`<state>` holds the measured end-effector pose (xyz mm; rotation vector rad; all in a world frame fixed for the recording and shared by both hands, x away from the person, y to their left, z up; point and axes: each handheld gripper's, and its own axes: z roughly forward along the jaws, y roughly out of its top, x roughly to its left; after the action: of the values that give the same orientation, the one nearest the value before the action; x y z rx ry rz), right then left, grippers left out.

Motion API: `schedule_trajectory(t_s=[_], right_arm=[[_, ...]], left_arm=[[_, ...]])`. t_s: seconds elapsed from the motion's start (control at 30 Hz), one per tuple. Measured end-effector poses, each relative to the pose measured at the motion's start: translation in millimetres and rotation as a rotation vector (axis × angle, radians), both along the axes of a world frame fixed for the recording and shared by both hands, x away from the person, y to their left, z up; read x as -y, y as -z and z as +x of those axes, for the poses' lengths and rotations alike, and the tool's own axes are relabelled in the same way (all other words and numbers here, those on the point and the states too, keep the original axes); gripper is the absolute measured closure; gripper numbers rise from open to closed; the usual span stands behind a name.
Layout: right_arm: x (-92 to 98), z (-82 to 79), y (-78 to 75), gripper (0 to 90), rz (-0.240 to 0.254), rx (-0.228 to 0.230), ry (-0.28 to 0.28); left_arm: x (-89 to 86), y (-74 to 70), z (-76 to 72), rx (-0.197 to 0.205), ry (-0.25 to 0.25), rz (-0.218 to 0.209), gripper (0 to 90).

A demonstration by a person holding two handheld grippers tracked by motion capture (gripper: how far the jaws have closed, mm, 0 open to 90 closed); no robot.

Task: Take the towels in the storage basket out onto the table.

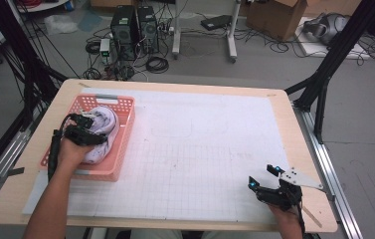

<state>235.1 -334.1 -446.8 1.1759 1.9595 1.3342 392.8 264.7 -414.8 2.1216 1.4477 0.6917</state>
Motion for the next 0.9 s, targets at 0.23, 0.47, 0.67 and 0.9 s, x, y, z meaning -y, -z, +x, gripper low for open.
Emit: schedule_trajectory(t_s=[0.23, 0.47, 0.67, 0.9], right_arm=[[0.3, -0.1, 0.1, 15.0, 0.0, 0.003, 0.0], [0.6, 0.3, 0.1, 15.0, 0.002, 0.002, -0.005], [1.0, 0.1, 0.1, 15.0, 0.011, 0.004, 0.005], [1.2, 0.1, -0.1, 15.0, 0.013, -0.003, 0.009]], left_arm=[[-7.2, -6.5, -5.7, 0.04, -0.016, -0.073, 59.7], [-10.1, -15.9, -11.4, 0.151, 0.004, -0.146, 61.8], [-14.3, -25.2, -19.3, 0.263, 0.005, -0.213, 61.8], [-22.8, -42.6, -32.5, 0.44, 0.017, -0.37, 61.8]])
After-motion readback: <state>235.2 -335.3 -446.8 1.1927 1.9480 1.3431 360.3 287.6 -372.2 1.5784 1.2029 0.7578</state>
